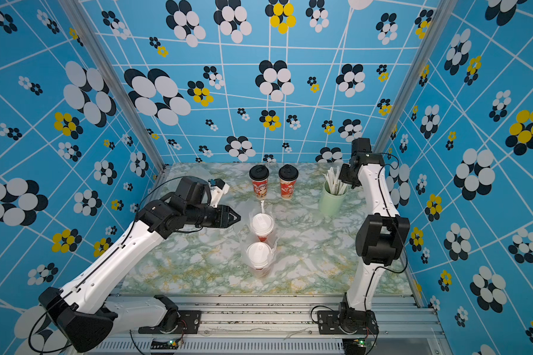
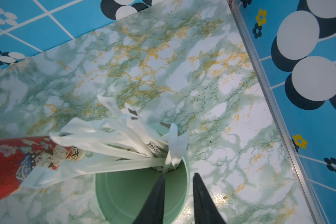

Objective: Pack milk tea into plastic carrier bags
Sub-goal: Pick up the straw from the container.

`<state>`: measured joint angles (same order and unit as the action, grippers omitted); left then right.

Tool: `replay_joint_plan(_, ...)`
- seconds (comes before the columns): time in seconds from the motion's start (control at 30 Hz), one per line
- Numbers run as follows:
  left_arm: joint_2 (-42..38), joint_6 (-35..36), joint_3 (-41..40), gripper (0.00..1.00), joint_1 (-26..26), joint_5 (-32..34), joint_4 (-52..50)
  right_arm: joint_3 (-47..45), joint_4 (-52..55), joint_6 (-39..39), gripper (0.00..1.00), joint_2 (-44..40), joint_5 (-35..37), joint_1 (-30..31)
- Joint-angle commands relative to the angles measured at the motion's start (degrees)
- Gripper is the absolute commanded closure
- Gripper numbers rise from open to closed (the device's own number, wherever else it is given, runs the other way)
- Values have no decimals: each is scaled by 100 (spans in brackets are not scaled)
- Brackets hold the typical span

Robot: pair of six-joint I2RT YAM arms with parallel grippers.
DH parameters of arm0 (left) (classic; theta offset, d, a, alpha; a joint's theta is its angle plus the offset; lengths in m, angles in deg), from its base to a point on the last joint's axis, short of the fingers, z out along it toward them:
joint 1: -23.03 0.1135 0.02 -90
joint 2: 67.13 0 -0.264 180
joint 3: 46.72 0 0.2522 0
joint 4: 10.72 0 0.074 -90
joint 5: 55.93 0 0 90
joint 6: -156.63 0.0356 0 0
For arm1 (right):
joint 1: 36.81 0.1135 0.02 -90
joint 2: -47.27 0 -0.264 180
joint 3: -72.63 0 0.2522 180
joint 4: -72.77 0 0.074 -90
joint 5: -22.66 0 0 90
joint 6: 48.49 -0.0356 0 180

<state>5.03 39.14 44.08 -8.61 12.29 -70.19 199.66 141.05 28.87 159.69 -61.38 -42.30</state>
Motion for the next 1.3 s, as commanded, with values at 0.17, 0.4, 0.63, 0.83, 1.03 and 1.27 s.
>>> replay_joint_plan(0.17, 83, 33, -22, 62, 27, 7, 22, 382, 23, 13, 85, 280, 34, -40)
replay_joint_plan(0.4, 48, 31, -45, 62, 70, -1, 43, 245, 81, -36, 100, -115, -65, -24)
replay_joint_plan(0.63, -28, -11, -85, 62, 69, -37, 64, -53, 187, -54, 100, -940, 41, 101)
replay_joint_plan(0.83, -74, -29, -118, 62, 61, -54, 60, -431, -16, -49, 100, -1478, 42, 163)
replay_joint_plan(1.03, -96, -68, -160, 62, 54, -107, 139, -819, -440, -121, 84, -1116, -282, -40)
replay_joint_plan(1.27, -76, -30, -143, 63, 61, -82, 124, -503, -568, -44, 78, -567, -608, -92)
